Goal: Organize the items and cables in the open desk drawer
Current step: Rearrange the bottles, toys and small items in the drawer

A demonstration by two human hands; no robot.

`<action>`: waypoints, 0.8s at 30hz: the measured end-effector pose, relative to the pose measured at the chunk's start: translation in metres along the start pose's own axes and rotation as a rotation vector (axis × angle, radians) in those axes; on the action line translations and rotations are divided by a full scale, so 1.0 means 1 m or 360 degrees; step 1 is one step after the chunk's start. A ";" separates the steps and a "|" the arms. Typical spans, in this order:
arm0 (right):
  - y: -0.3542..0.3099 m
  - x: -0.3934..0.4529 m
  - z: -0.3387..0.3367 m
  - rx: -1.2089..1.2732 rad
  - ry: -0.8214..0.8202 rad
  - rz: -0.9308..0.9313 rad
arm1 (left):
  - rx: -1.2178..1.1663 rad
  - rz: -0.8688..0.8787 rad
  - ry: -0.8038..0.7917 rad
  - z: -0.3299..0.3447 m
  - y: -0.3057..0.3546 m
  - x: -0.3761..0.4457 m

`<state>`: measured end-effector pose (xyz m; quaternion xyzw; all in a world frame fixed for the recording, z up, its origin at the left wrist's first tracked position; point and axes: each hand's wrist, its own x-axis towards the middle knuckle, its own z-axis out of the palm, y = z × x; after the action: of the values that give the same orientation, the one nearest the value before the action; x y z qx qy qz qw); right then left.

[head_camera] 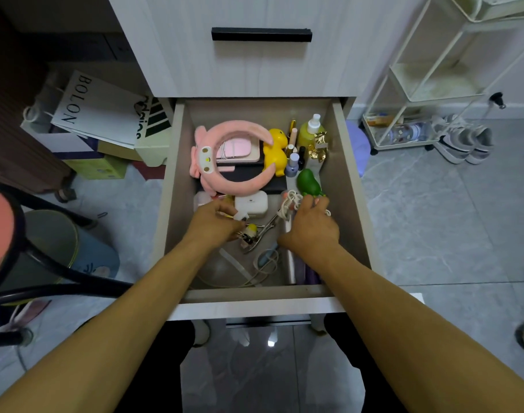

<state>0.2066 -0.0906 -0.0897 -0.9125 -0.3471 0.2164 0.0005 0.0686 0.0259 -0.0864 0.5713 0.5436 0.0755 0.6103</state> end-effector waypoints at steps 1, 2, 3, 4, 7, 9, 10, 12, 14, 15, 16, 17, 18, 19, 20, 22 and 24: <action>0.000 -0.001 0.001 0.0044 0.0023 0.0018 | 0.0019 -0.0004 0.0001 0.000 -0.002 0.000; 0.002 -0.002 0.000 0.0095 0.0044 0.0025 | 0.0038 -0.0006 -0.0003 0.000 -0.003 0.000; 0.004 -0.002 0.000 0.0147 0.0054 0.0013 | 0.0057 -0.0010 -0.0011 0.001 -0.004 0.001; 0.007 -0.002 -0.001 0.0192 0.0058 -0.0010 | 0.0083 -0.0017 -0.0023 0.003 -0.005 0.001; 0.017 -0.002 -0.005 0.0217 0.0033 -0.0029 | 0.0166 -0.0067 -0.0070 0.007 -0.004 0.001; 0.022 -0.001 -0.007 0.0160 0.0026 -0.0049 | 0.0230 -0.0074 -0.0093 0.008 -0.004 0.000; 0.024 -0.001 -0.007 0.0110 0.0028 -0.0076 | 0.0273 -0.0069 -0.0100 0.008 -0.004 -0.001; 0.025 -0.001 -0.008 -0.0012 0.0075 -0.0154 | 0.0323 -0.0060 -0.0124 0.008 -0.005 -0.003; 0.021 -0.004 -0.008 -0.0060 0.0163 -0.0259 | 0.0253 -0.0087 -0.0187 0.004 -0.006 -0.008; 0.018 -0.006 -0.008 -0.0063 0.0217 -0.0311 | 0.0172 -0.0102 -0.0236 0.003 -0.006 -0.009; 0.016 -0.008 -0.009 -0.0061 0.0278 -0.0351 | 0.0111 -0.0108 -0.0286 0.003 -0.006 -0.009; 0.014 -0.009 -0.010 -0.0055 0.0332 -0.0377 | 0.0088 -0.0100 -0.0324 0.003 -0.006 -0.010; 0.014 -0.010 -0.011 -0.0037 0.0370 -0.0396 | 0.0148 -0.0064 -0.0335 0.005 -0.007 -0.010; 0.015 -0.010 -0.013 -0.0009 0.0389 -0.0428 | 0.0313 0.0006 -0.0311 0.006 -0.008 -0.008; 0.016 -0.010 -0.014 0.0033 0.0371 -0.0481 | 0.0569 0.0110 -0.0259 0.006 -0.011 -0.006; 0.019 -0.008 -0.013 0.0161 0.0168 -0.0656 | 0.1127 0.0293 -0.0105 0.003 -0.014 -0.004; 0.020 -0.008 -0.009 0.0183 -0.0204 -0.0799 | 0.1578 0.0391 0.0020 -0.001 -0.015 -0.006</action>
<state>0.2174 -0.1090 -0.0819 -0.7808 -0.5490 0.2863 0.0841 0.0576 0.0170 -0.0943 0.8513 0.4466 -0.1168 0.2493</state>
